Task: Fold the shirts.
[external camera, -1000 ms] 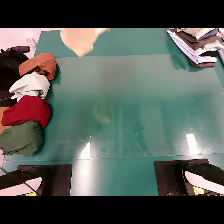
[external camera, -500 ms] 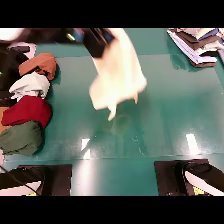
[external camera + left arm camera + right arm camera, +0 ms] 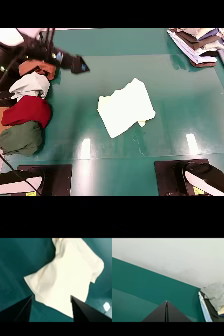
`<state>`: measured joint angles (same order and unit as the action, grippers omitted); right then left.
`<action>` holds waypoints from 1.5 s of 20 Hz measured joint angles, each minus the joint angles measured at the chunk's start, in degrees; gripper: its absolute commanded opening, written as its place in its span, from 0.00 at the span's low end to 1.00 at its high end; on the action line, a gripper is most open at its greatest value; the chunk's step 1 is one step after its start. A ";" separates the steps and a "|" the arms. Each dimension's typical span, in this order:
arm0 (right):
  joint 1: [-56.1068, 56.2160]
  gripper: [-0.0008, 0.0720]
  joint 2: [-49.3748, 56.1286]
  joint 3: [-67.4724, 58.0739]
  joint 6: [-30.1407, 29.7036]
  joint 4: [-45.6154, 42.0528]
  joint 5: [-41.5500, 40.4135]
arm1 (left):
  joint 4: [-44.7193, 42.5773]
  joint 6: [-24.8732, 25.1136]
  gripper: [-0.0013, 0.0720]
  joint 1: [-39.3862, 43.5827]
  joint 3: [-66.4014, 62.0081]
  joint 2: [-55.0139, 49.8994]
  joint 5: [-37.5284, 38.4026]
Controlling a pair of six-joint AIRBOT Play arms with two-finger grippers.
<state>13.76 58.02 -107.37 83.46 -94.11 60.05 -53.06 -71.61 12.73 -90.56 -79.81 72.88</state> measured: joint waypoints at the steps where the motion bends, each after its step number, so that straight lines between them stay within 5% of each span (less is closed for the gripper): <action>1: 0.00 0.03 0.02 0.00 0.02 -0.02 0.04 | 1.16 -0.48 0.77 -0.68 4.87 0.59 -0.15; 9: 0.00 0.03 0.22 0.02 0.07 0.02 0.11 | 7.82 -1.38 0.77 7.78 36.15 2.93 -14.43; 20: 0.00 0.03 0.22 0.02 0.44 0.09 0.20 | 23.47 2.58 0.76 13.88 42.58 -2.78 -27.47; 21: 0.00 0.03 0.22 0.02 0.48 0.11 0.22 | 24.46 3.06 0.64 13.94 42.45 -3.10 -27.85; 23: 0.00 0.03 0.22 0.02 1.27 0.15 0.26 | 25.66 3.72 0.11 14.03 41.88 -3.56 -28.85; 30: -0.37 0.03 -0.57 5.38 3.50 0.11 5.27 | 25.22 5.92 0.05 10.10 33.79 -1.18 -26.05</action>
<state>13.39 57.45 -102.00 86.96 -94.00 65.32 -27.83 -65.69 22.83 -56.77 -80.99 46.83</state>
